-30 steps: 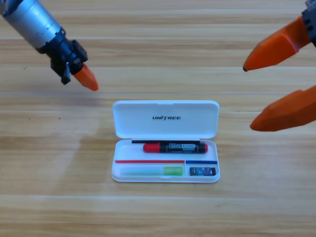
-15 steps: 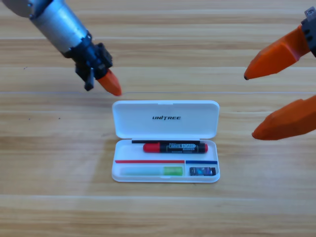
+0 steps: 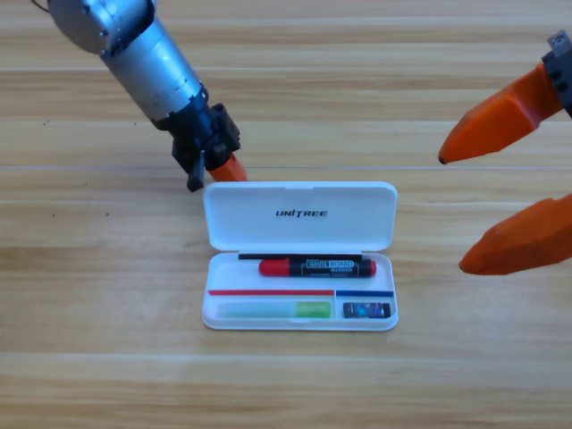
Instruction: Clean up eraser and pencils
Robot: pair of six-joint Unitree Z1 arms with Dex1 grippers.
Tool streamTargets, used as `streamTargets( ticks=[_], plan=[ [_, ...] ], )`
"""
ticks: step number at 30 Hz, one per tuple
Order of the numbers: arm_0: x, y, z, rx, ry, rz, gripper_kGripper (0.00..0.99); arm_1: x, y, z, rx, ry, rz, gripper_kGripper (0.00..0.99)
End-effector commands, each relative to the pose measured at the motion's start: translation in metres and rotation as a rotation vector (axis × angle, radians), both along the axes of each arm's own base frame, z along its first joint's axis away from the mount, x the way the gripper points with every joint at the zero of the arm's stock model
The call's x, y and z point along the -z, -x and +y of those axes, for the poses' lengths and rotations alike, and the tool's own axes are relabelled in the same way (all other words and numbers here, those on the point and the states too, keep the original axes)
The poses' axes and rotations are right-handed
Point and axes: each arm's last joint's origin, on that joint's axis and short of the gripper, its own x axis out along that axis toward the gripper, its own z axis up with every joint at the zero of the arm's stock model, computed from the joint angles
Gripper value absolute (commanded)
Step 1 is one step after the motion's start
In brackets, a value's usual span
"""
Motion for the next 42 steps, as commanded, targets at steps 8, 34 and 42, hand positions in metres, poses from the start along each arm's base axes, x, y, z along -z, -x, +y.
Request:
streamTargets(
  ticks=[8,34,42],
  plan=[
    [0.001,0.023,-0.023,0.030,-0.031,0.024,0.000,0.013,-0.001,0.009,-0.021,0.020,0.046,0.904],
    [-0.034,0.070,-0.029,0.074,-0.053,0.032,0.000,0.015,0.000,0.011,-0.029,0.025,0.050,0.904],
    [-0.021,0.078,-0.031,0.099,-0.049,0.059,0.000,0.017,0.002,0.013,-0.040,0.030,0.057,0.904]
  ],
)
